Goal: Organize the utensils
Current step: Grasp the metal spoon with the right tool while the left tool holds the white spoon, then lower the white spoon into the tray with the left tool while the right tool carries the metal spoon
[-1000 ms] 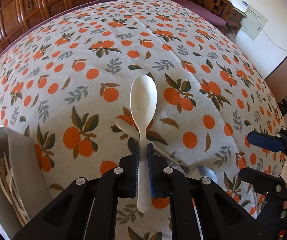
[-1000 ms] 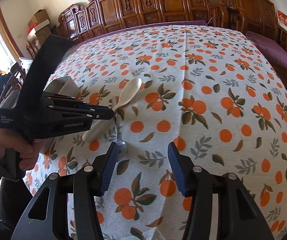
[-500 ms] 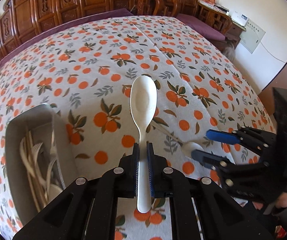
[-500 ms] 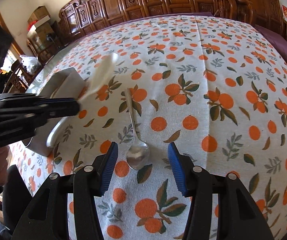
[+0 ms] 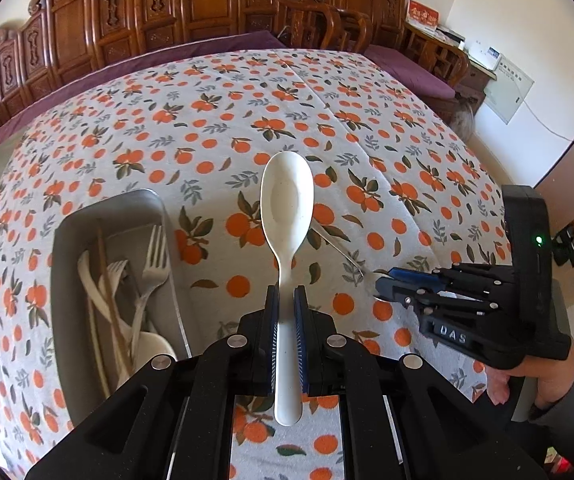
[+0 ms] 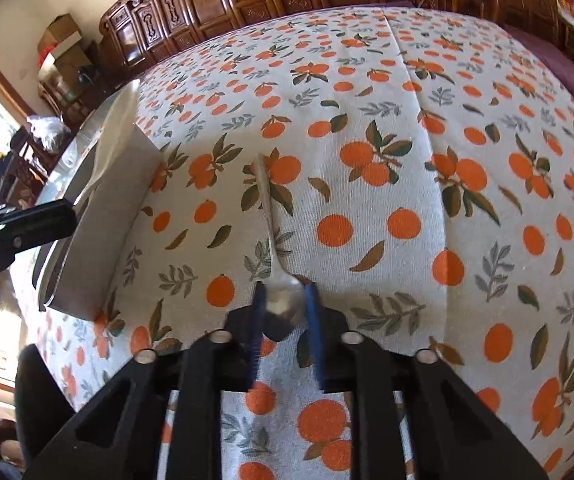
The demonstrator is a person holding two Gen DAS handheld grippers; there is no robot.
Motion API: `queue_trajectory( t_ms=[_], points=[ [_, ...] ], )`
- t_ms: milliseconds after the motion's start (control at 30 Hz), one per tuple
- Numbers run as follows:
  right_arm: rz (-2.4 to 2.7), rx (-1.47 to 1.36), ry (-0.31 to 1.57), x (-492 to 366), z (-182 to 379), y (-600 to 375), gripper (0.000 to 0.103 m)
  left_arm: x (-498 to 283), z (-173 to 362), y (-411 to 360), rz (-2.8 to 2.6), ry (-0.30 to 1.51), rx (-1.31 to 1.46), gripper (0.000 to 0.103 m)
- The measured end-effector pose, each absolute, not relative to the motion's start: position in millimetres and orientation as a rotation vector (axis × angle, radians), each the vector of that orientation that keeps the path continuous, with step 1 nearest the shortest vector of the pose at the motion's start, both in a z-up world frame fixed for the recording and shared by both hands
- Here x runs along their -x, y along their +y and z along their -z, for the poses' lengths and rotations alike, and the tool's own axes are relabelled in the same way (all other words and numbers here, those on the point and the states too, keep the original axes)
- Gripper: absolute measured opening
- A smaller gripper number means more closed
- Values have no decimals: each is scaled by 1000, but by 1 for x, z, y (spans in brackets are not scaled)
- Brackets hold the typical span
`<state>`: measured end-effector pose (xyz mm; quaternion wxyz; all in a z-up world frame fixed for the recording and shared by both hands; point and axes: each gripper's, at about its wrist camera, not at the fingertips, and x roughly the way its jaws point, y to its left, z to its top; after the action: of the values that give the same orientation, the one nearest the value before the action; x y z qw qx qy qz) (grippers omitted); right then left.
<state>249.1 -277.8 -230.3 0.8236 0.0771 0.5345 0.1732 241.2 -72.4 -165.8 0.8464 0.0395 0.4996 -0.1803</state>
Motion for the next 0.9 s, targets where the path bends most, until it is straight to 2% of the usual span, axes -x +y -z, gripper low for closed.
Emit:
queue_trajectory(
  t_ms=[67, 267, 600, 900],
  points=[
    [-364, -166, 1137, -249, 229, -277, 8, -239, 164, -69, 375, 1050, -79, 7],
    [-359, -151, 1118, -248, 222, -274, 2, -235, 161, -59, 358, 1042, -65, 7],
    [-338, -64, 1067, -240, 207, -265, 1, -227, 157, -47, 345, 1029, -51, 7],
    [-308, -4, 981, -240, 171, -265, 1, -228, 151, -23, 307, 1011, -23, 7]
  ],
)
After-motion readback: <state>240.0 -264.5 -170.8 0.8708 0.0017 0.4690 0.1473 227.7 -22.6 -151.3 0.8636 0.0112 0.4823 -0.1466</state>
